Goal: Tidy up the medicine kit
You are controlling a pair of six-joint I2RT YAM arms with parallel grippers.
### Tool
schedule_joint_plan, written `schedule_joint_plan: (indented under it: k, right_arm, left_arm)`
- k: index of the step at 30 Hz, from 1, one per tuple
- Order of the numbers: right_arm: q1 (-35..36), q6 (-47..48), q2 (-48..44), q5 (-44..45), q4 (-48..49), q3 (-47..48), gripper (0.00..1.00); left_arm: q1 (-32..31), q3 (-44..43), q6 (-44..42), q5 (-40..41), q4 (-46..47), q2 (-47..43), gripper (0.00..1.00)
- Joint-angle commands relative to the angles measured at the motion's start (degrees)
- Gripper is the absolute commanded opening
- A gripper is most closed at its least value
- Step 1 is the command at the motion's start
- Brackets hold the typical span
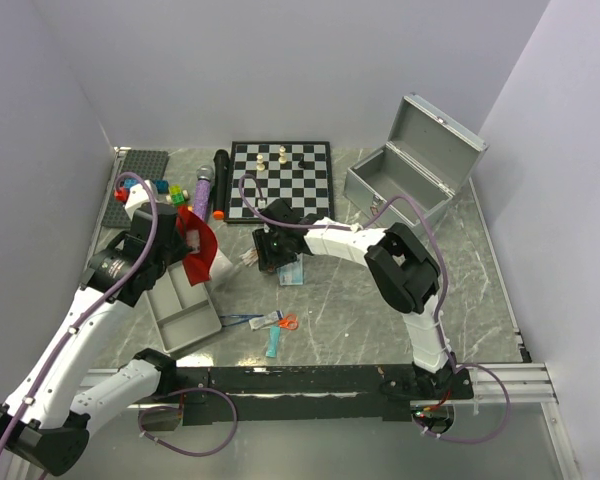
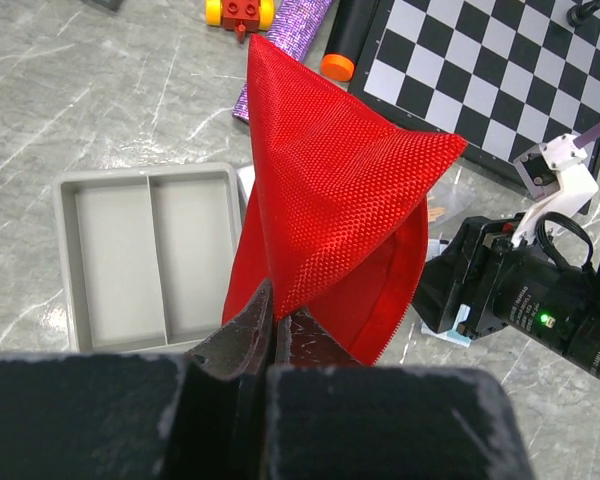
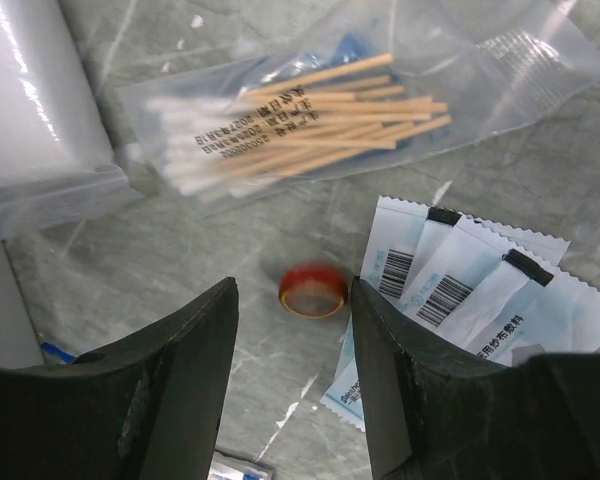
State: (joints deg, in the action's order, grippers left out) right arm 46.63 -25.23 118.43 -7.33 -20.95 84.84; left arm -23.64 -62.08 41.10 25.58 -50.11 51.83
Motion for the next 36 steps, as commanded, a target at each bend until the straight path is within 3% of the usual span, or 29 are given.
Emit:
schedule_joint_plan:
  k: [1,12,31,36]
  right_arm:
    - [0.39,0.36,1.18,2.06,-2.07,3.49,0.57]
    - [1.09,1.59,2.95,4.34,-3.84,4.99,0.58]
    - [5.84,4.32,0.13,15.32,-4.89,-1.34,0.55]
    - [6.45,4.05,-1.97,17.61,-4.54,-3.1,0.63]
  left_arm:
    - [0.26,0.03,-1.02,-0.53,2.56,-1.12,0.01]
    - [0.26,0.65,-1.11,-0.8,2.82,-1.56,0.01]
    - [0.26,1.97,-0.5,-2.38,3.88,-1.47,0.01]
    - [0.26,1.97,-0.41,-2.38,4.23,-1.56,0.01]
